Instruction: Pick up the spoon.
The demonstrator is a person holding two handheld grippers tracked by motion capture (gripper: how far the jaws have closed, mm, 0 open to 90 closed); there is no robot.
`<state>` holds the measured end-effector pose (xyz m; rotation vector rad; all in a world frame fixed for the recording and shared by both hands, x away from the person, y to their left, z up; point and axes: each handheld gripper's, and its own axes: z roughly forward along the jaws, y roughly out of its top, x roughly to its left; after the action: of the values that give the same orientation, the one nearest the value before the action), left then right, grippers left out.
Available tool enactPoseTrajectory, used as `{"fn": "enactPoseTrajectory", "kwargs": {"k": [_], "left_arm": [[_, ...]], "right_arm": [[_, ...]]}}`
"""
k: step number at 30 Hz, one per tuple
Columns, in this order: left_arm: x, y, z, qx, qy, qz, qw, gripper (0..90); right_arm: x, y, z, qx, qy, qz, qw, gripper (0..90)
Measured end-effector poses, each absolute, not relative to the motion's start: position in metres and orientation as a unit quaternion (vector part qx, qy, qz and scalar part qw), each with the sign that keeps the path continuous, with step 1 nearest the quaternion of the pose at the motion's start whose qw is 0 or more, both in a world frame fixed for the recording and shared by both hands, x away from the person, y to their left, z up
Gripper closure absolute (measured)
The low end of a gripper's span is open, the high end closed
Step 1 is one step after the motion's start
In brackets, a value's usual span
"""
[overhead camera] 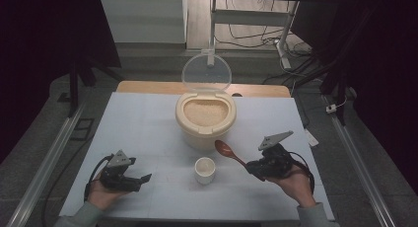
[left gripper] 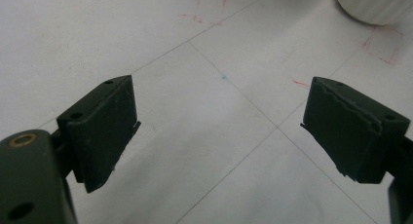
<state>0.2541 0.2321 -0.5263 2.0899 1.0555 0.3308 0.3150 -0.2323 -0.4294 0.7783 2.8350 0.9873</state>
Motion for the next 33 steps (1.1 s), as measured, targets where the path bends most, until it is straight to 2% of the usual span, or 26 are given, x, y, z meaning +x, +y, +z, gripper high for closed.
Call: {"fn": "enactPoseTrajectory", "kwargs": {"k": [18,33], "left_arm": [[0.253,0.233,-0.527,0.819,0.412,0.125,0.379,12.3],[0.251,0.233,-0.527,0.820,0.411,0.123,0.378,12.5]], "right_arm": [[0.323,-0.176,-0.410,0.158,0.934,0.320,0.026,79.1],[0.324,-0.153,-0.423,0.126,0.943,0.307,0.031,79.0]]}}
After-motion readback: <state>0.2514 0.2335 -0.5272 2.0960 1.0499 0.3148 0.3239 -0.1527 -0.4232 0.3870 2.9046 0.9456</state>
